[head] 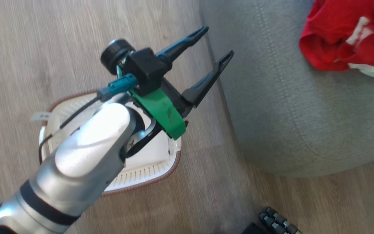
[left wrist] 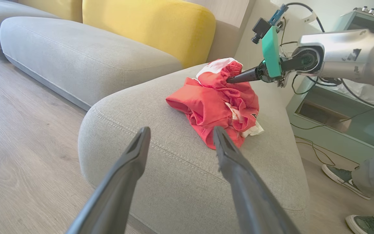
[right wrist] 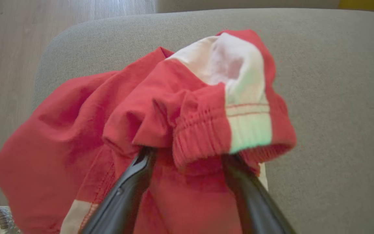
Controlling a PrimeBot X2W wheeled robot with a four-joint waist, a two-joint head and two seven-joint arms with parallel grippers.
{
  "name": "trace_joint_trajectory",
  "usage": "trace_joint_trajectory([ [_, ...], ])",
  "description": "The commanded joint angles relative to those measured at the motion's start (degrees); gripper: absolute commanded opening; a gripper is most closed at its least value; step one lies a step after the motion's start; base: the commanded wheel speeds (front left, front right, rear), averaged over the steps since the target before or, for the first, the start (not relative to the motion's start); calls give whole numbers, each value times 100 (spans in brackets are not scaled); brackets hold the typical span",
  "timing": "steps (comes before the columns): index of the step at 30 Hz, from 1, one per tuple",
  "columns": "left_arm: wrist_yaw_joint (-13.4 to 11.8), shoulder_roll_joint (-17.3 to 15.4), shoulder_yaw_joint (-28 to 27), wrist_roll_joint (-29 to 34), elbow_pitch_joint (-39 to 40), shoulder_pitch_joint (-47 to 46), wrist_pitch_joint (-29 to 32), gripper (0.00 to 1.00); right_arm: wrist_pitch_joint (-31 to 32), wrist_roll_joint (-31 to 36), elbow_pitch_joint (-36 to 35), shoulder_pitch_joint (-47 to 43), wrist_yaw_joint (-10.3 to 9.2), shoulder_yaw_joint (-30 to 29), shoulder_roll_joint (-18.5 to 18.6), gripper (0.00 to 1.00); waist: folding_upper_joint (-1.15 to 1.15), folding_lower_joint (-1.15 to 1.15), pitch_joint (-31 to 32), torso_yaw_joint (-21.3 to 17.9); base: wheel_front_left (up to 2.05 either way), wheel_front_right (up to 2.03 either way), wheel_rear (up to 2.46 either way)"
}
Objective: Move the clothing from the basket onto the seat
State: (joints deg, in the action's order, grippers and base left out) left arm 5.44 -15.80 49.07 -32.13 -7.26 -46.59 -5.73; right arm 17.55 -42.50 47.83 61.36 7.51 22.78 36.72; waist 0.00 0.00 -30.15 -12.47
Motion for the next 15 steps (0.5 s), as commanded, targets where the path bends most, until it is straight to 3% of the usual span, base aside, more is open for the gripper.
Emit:
trace_joint_trajectory([
  [1, -25, -74, -198, -48, 150, 23, -43, 100, 67, -75, -86, -196, -2, 9, 245, 100, 0, 0, 202, -78, 0, 0, 0],
  [8, -137, -150, -263, -184, 29, 319, -184, 100, 327, -135, -381, -444, -2, 339, 387, 100, 0, 0, 824, -213, 0, 0, 0],
  [15, -341, -279, -428, -387, -2, 741, -380, 100, -23, -361, -1102, -807, -2, 423, 677, 100, 0, 0, 1544, -220, 0, 0, 0],
])
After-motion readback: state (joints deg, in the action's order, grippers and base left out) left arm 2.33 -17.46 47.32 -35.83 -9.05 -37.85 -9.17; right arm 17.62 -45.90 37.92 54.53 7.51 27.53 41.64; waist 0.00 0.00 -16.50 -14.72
